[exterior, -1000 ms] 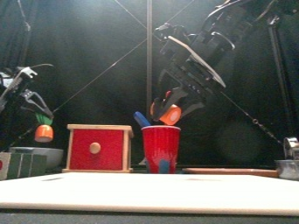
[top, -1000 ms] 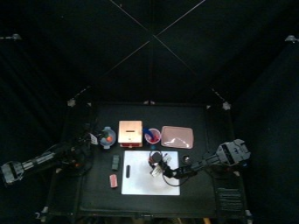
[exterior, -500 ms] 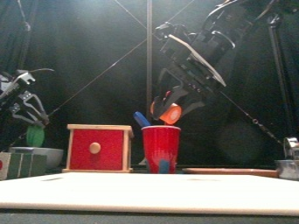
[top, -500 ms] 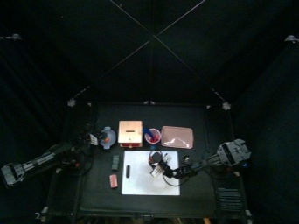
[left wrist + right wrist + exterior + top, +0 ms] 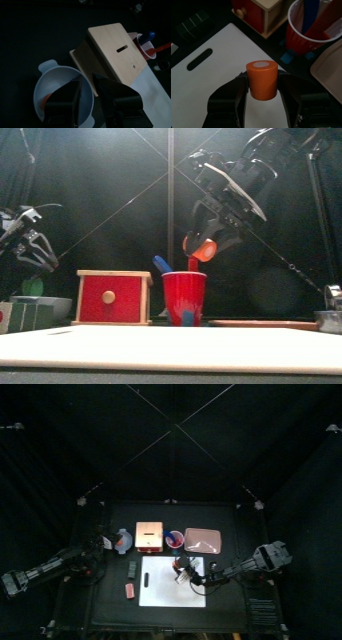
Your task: Split carrot and put carrot top in bowl
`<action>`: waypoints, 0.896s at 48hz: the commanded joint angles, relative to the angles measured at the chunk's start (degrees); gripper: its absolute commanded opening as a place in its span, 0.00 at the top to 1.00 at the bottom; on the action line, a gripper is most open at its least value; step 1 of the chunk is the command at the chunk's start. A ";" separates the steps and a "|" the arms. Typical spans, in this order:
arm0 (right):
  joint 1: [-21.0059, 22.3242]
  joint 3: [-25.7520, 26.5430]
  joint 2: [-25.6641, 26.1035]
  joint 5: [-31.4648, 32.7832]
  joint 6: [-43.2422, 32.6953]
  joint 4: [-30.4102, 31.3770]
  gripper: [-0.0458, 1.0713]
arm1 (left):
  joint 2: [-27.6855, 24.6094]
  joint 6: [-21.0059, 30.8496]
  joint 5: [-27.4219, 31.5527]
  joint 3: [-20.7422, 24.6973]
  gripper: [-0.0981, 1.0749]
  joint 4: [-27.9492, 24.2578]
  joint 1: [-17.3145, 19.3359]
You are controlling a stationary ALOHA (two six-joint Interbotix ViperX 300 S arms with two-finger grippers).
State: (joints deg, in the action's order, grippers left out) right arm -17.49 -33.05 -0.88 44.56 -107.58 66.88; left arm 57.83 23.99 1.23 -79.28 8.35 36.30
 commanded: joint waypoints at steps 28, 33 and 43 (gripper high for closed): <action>0.18 0.35 2.11 -0.18 -0.09 0.53 0.58 | -0.26 -0.18 -11.25 1.67 0.35 -0.44 -8.09; 0.26 0.44 2.11 -0.18 -0.09 0.70 0.58 | -0.26 -0.09 -11.34 1.67 0.35 -0.35 -8.09; 0.35 0.44 2.11 -0.18 0.00 0.62 0.58 | -0.26 -0.09 -11.25 1.67 0.35 -0.35 -8.00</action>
State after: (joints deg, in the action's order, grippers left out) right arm -17.31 -33.66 -0.18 44.38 -107.49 67.24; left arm 57.74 23.99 -9.49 -78.31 8.17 28.39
